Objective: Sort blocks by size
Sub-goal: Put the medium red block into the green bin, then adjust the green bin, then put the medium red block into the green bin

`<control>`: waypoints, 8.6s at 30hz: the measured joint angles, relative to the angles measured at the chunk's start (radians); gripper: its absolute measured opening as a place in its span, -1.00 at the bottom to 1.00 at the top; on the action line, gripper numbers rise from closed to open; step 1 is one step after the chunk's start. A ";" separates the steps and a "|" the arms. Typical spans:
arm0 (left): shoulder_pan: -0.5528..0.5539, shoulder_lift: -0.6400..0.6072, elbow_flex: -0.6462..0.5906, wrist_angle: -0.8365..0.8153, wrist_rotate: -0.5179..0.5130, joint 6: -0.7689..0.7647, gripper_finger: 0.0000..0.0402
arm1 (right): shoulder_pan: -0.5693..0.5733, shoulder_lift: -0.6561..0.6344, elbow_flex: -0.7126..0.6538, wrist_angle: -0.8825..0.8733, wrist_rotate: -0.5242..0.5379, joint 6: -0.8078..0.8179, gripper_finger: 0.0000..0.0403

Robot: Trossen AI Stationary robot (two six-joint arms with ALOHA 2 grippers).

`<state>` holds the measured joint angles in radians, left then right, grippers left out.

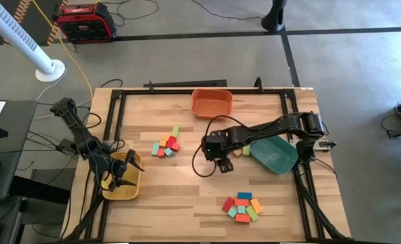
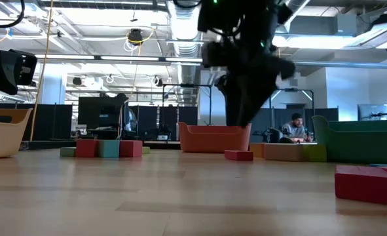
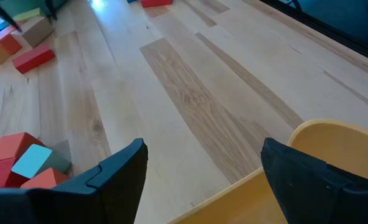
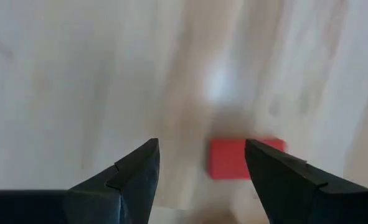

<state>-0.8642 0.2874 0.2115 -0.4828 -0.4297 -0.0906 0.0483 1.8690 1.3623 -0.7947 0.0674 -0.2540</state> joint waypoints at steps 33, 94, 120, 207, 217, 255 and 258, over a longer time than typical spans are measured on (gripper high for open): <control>0.000 0.000 0.000 0.000 0.000 0.000 0.50 | 0.025 0.002 -0.173 0.204 0.244 -0.954 0.35; 0.000 0.002 0.000 0.000 0.000 0.000 0.50 | 0.119 0.035 0.218 -0.760 0.251 0.326 -0.25; 0.000 0.002 0.000 0.000 0.000 0.000 0.50 | 0.387 -0.464 -0.261 -0.507 0.274 1.052 -0.25; 0.000 0.002 0.000 0.000 0.000 0.000 0.50 | 0.178 -0.429 -0.586 -0.115 -0.089 1.746 -0.72; 0.000 0.002 0.000 0.000 0.000 0.000 0.50 | 0.177 -0.430 -0.586 -0.017 -0.095 1.909 -0.72; 0.000 0.002 0.000 0.000 0.000 0.000 0.50 | 0.178 -0.461 -0.523 -0.127 -0.015 2.062 -0.10; 0.000 0.002 0.000 0.000 0.000 0.000 0.50 | 0.178 -0.493 -0.500 -0.177 0.007 2.046 0.02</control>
<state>-0.8642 0.2890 0.2115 -0.4831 -0.4301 -0.0906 0.2260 1.3760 0.8623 -0.9713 0.0748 1.7924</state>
